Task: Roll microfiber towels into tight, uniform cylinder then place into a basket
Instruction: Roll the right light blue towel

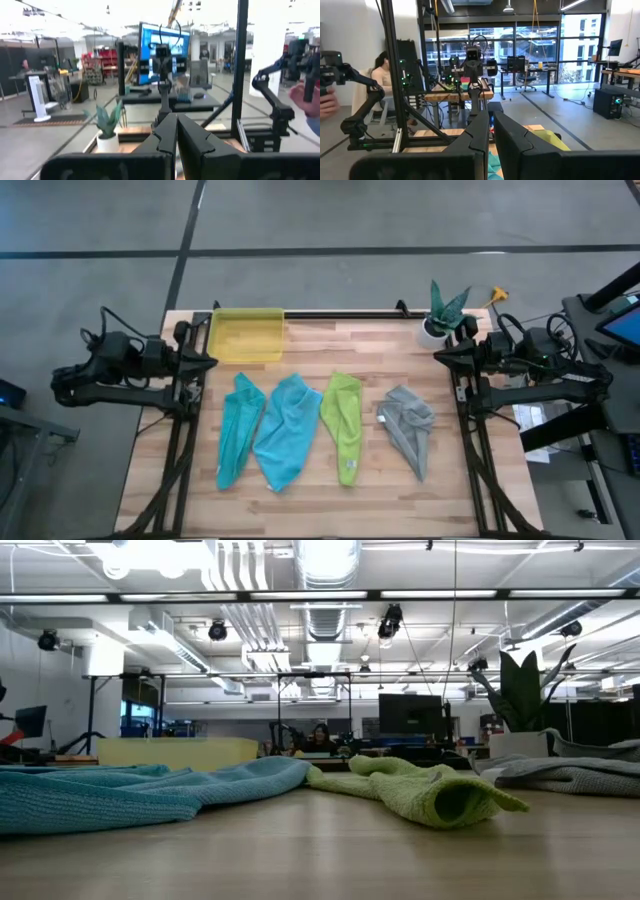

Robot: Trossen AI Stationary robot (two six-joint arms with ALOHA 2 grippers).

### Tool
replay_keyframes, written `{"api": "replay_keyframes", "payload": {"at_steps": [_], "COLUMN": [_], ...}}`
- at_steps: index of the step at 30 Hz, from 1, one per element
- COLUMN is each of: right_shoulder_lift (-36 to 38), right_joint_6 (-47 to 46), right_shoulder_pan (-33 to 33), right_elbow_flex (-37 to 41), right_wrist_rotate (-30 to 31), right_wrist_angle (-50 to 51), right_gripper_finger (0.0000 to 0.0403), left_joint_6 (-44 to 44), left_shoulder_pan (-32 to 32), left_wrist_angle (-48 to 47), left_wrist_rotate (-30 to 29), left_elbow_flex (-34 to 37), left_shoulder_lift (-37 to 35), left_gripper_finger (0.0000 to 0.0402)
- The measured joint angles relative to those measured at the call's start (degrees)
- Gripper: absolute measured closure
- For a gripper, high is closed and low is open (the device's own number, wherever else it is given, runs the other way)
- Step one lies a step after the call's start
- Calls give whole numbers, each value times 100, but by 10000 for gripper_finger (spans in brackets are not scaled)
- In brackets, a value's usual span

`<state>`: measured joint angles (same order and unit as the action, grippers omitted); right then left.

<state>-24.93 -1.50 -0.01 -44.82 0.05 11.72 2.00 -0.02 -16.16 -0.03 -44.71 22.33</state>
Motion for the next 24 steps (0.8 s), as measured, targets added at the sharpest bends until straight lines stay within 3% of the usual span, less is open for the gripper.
{"api": "replay_keyframes", "payload": {"at_steps": [14, 20, 24], "right_shoulder_lift": [-35, -66, -282], "right_joint_6": [0, -251, -304], "right_shoulder_pan": [-1, -2, 0], "right_elbow_flex": [0, 6, 183], "right_wrist_rotate": [0, -2, -2], "right_wrist_angle": [-371, -192, 145], "right_gripper_finger": [380, 380, 380], "left_joint_6": [242, 888, 1250], "left_shoulder_pan": [-2, -4, -1], "left_wrist_angle": [780, 2660, 3994], "left_wrist_rotate": [0, -76, -647], "left_elbow_flex": [55, 967, 1653], "left_shoulder_lift": [153, 689, 984], "left_gripper_finger": [402, 402, 402]}}
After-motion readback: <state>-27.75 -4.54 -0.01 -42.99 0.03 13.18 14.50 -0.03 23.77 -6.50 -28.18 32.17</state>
